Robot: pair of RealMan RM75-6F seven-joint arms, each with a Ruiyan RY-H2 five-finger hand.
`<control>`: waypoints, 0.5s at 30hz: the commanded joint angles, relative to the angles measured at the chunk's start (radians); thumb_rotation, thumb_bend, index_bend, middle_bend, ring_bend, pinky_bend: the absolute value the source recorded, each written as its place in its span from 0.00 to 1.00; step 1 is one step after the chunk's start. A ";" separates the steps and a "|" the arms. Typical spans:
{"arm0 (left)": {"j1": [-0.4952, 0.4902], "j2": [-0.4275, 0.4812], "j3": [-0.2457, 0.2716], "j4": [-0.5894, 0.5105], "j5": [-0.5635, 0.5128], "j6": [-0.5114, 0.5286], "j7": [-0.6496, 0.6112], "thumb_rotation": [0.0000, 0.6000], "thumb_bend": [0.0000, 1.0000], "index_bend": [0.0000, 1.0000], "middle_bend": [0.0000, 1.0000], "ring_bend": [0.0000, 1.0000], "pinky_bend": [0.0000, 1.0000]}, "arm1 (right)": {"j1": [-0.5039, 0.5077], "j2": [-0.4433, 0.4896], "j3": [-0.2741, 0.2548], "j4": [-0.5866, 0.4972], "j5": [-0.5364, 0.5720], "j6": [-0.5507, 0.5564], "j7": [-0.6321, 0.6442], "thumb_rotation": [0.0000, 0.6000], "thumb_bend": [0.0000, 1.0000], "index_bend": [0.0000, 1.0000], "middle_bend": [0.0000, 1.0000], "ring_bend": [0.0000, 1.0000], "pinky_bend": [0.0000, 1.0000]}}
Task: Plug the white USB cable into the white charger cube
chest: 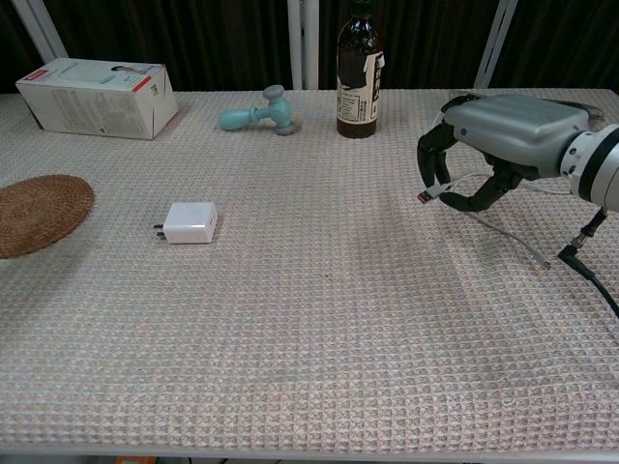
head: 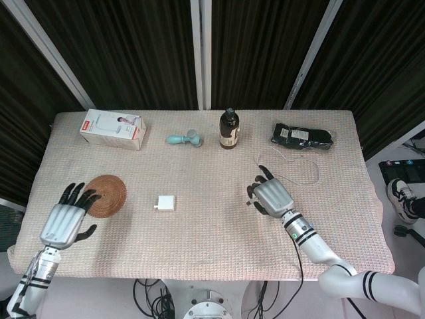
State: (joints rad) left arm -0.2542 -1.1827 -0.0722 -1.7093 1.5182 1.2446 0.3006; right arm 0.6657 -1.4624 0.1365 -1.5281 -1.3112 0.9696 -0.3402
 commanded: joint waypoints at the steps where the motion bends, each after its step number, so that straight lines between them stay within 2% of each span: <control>1: -0.149 -0.085 -0.048 0.036 -0.063 -0.194 0.024 1.00 0.22 0.23 0.16 0.00 0.00 | 0.003 0.056 0.038 -0.055 0.057 -0.010 0.009 1.00 0.33 0.58 0.51 0.27 0.06; 6: -0.261 -0.205 -0.085 0.137 -0.156 -0.328 0.044 1.00 0.22 0.23 0.16 0.00 0.00 | 0.026 0.125 0.071 -0.105 0.141 -0.048 -0.018 1.00 0.33 0.58 0.51 0.27 0.06; 15: -0.351 -0.349 -0.095 0.236 -0.274 -0.398 0.082 1.00 0.22 0.23 0.16 0.00 0.00 | 0.077 0.162 0.077 -0.139 0.236 -0.090 -0.086 1.00 0.33 0.58 0.51 0.27 0.06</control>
State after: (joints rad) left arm -0.5932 -1.5172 -0.1659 -1.4829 1.2578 0.8557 0.3742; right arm 0.7373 -1.3019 0.2135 -1.6638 -1.0809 0.8840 -0.4212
